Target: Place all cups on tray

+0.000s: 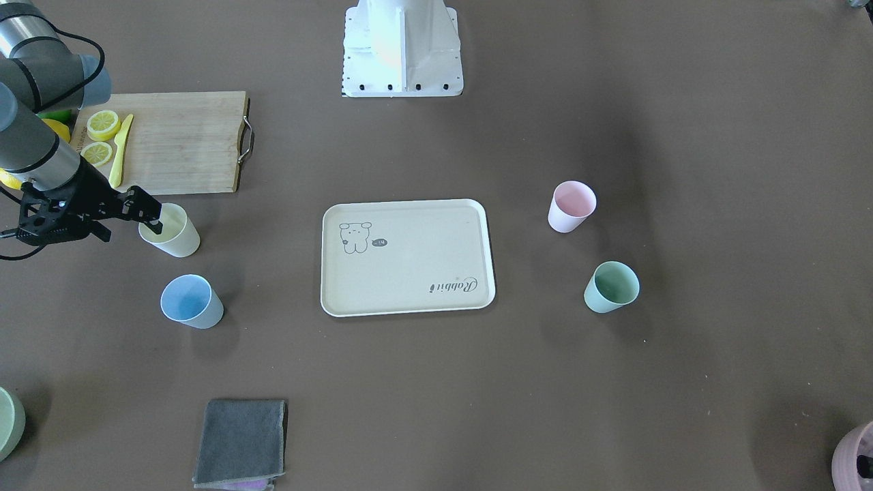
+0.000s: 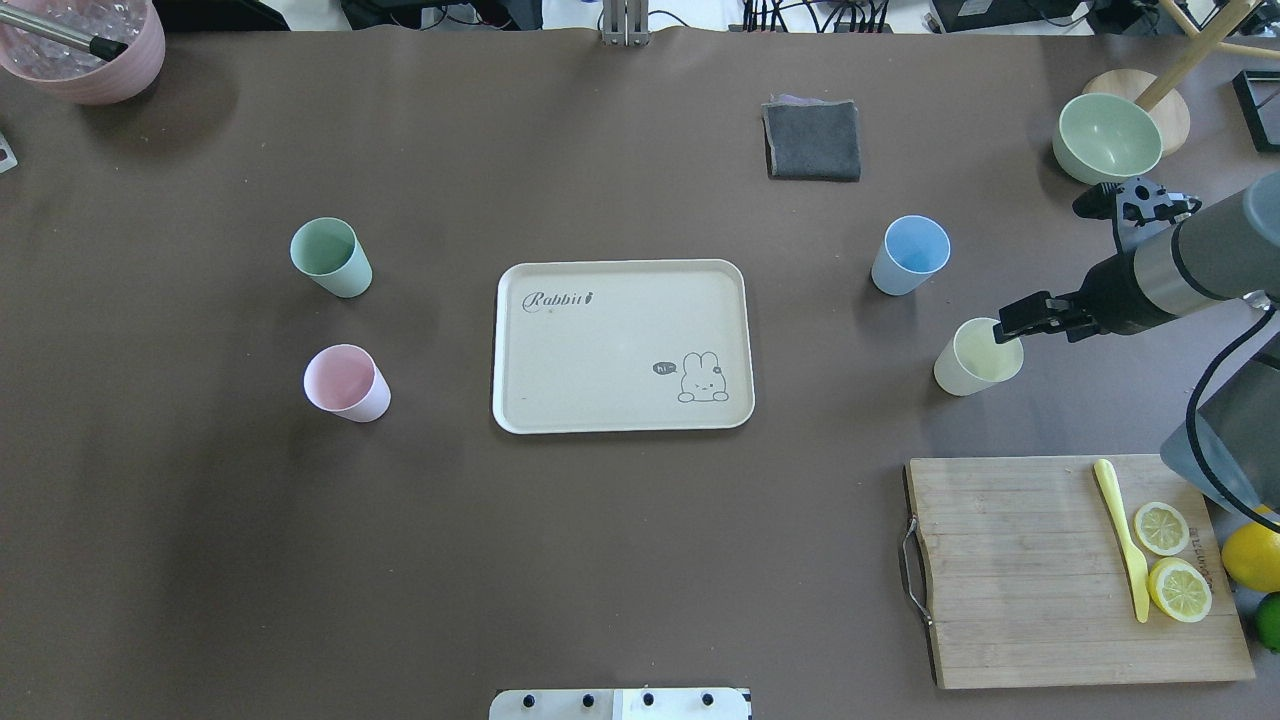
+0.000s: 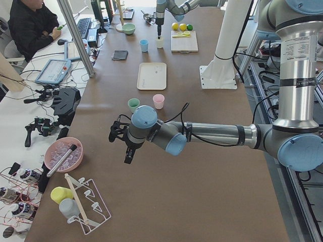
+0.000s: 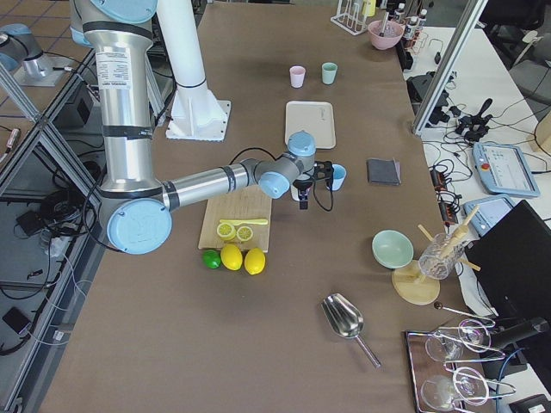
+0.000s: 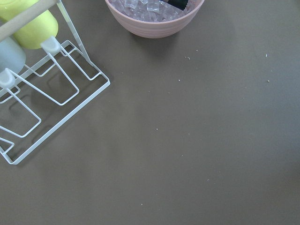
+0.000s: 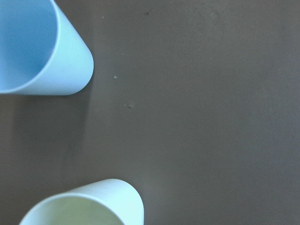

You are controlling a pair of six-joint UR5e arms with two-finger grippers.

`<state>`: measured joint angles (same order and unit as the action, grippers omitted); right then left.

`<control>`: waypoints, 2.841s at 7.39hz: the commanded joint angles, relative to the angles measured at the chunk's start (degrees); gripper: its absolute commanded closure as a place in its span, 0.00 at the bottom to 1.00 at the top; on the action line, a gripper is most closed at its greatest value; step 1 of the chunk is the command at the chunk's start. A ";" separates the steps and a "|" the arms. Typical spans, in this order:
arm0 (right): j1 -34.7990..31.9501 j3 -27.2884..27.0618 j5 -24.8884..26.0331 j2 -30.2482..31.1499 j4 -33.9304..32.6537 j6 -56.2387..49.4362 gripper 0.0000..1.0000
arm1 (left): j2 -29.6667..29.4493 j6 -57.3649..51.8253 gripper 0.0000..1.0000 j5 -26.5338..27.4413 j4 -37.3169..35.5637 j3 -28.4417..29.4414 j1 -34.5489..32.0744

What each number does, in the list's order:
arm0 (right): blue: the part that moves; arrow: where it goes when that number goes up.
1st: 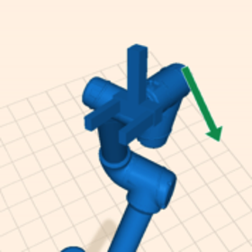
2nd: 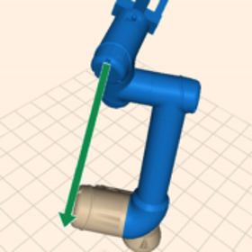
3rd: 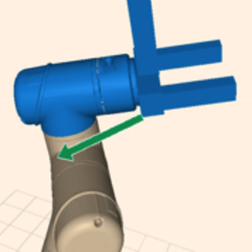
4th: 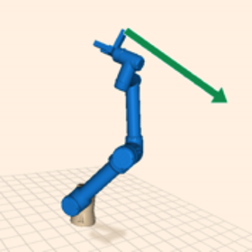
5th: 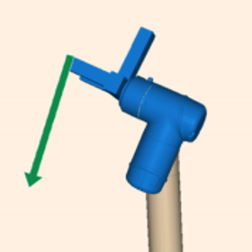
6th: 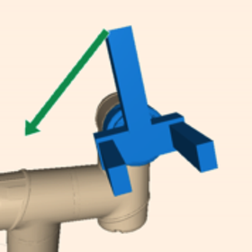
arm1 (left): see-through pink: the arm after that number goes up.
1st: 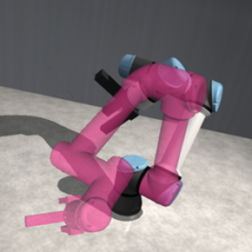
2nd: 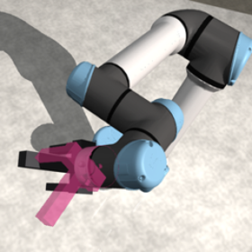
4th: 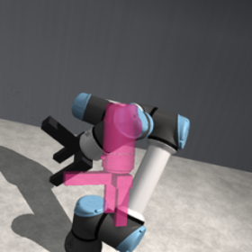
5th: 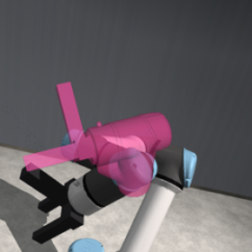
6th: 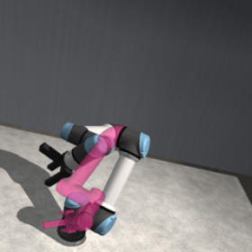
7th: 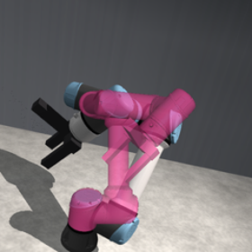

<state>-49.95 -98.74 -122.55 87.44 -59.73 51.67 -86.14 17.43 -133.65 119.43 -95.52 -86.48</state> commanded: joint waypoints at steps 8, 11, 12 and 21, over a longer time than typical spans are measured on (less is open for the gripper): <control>0.73 -9.50 -2.78 -4.01 -9.55 3.88 1.00 | -4.11 7.64 0.03 -1.86 -0.25 -0.80 2.18; 1.69 -14.46 -2.26 -12.18 -23.31 8.08 1.00 | -4.83 24.16 0.03 -0.40 -0.34 -9.73 13.75; 2.30 -13.94 -2.08 -13.94 -24.37 8.19 1.00 | -4.92 30.06 0.03 2.66 -0.34 -13.16 18.85; 12.59 1.23 6.70 -32.47 -25.79 14.87 1.00 | -8.70 39.43 0.03 16.14 -1.57 -15.31 36.30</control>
<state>-37.88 -101.62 -116.49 58.31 -85.75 66.48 -94.96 56.83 -117.94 117.88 -110.78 -50.54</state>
